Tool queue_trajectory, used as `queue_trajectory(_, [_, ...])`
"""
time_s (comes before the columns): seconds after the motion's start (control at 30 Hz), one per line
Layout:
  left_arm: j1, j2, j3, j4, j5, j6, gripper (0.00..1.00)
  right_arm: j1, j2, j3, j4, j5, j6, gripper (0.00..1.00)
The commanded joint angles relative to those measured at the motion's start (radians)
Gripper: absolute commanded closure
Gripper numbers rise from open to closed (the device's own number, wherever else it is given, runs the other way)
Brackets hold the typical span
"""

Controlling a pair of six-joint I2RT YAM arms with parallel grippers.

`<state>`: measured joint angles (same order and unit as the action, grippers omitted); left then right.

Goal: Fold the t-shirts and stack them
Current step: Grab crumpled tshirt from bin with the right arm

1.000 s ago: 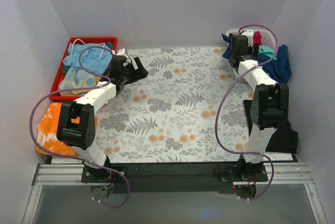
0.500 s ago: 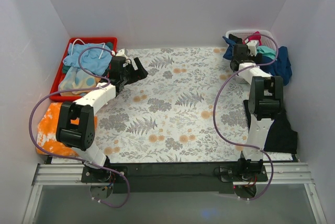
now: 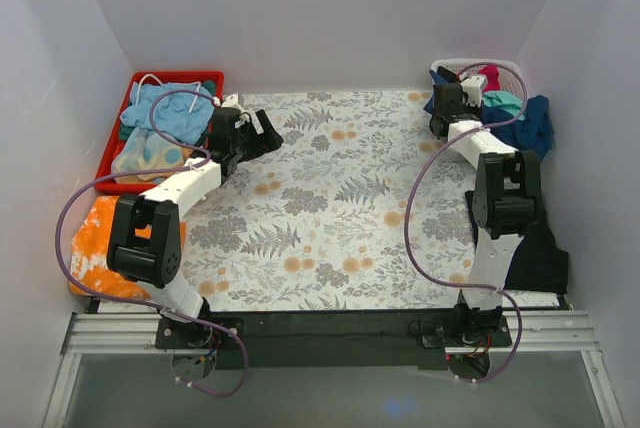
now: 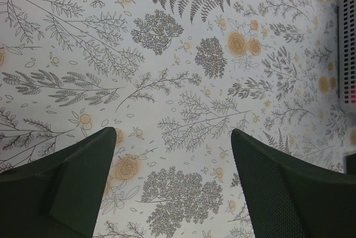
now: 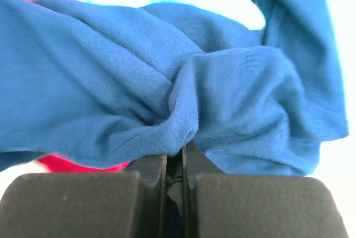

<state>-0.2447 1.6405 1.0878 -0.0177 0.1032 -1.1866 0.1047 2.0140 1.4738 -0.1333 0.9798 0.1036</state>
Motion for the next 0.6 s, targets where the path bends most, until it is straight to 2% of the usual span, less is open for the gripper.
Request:
queue_trajectory(0.0, [-0.004,-0.044,-0.008,0.012,0.013,-0.001,0.17,0.076,-0.142,0.043,0.009,0.088,0.039,0.99])
queue_trajectory(0.3, [-0.004,-0.045,-0.017,0.01,0.01,-0.002,0.17,0.211,-0.284,0.144,0.087,0.138,-0.1,0.99])
queue_trajectory(0.43, [-0.004,-0.047,-0.02,0.012,0.012,-0.01,0.17,0.326,-0.336,0.125,0.259,0.152,-0.264,0.99])
queue_trajectory(0.57, [-0.005,-0.05,-0.023,0.012,0.006,-0.011,0.18,0.432,-0.366,0.135,0.27,0.141,-0.347,0.99])
